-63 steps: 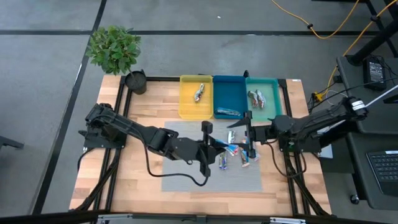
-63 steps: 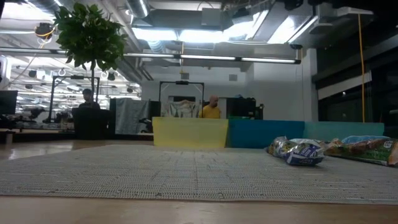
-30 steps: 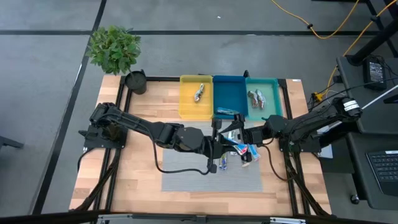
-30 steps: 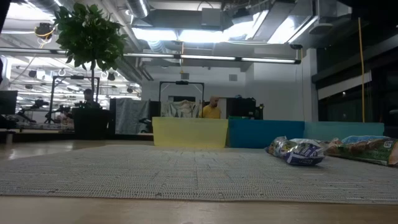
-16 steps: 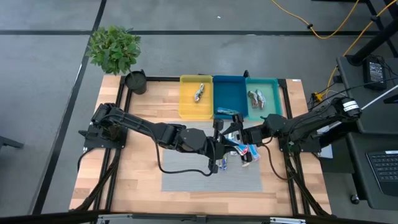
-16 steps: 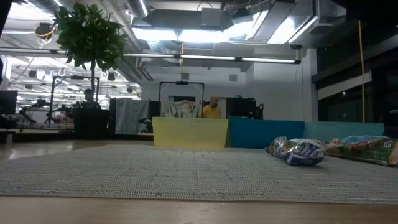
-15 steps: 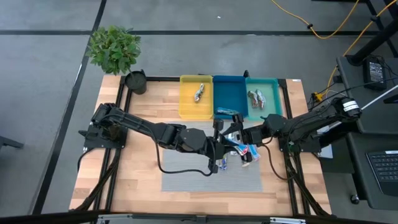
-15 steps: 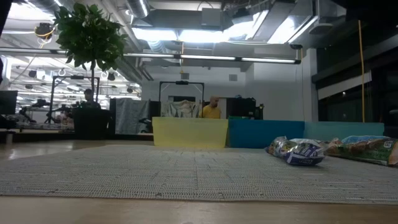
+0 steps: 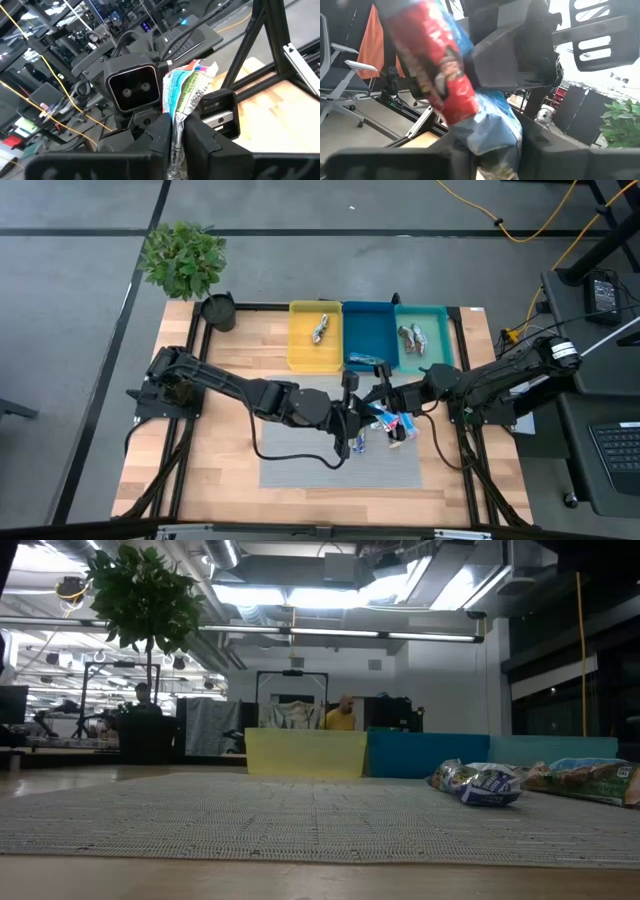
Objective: Pick and place Granola Bars by type
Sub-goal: Put the bottom red granola bar into the light blue bin
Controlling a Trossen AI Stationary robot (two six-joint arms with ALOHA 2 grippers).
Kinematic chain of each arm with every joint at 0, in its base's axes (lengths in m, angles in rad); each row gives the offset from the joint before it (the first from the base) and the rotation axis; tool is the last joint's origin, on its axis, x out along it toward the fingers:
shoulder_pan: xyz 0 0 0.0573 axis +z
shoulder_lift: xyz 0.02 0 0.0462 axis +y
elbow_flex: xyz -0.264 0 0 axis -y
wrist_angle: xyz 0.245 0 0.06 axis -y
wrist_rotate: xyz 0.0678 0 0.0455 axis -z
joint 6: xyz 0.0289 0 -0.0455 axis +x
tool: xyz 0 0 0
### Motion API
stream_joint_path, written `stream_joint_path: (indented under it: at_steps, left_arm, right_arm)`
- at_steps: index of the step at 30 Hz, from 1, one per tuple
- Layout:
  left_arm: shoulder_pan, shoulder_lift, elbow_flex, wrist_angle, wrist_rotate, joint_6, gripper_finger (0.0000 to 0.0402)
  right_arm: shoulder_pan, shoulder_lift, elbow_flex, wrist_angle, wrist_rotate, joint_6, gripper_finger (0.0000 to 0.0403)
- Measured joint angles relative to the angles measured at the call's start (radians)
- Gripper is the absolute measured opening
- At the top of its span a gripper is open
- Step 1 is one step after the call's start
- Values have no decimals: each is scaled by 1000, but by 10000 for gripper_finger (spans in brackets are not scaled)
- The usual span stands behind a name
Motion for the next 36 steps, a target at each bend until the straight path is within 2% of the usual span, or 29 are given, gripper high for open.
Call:
stream_joint_path:
  at_steps: [9, 14, 18, 23, 26, 30, 36]
  left_arm:
    - [-42, -9, 0, -4, -10, 25, 122]
    - [-97, -51, 0, -38, -125, 30, 167]
    - [-144, -74, 2, -116, -189, -47, 188]
    - [-177, -69, -9, -328, -206, -258, 195]
    - [-174, -68, -85, -407, -215, -380, 194]
    - [-173, -83, -203, -337, -279, -412, 186]
    - [-129, -193, -372, -163, -392, -412, 171]
  right_arm:
    - [0, 0, 0, 1, 4, 0, 67]
    - [0, -1, -1, -4, 44, 1, 66]
    - [-4, -1, -1, -5, 73, 1, 66]
    - [-6, -29, -1, -55, 110, 39, 66]
    - [-6, -85, -1, -162, 150, 51, 66]
    - [-6, -196, -1, -331, 203, 44, 66]
    - [-6, -363, -1, -549, 330, 36, 66]
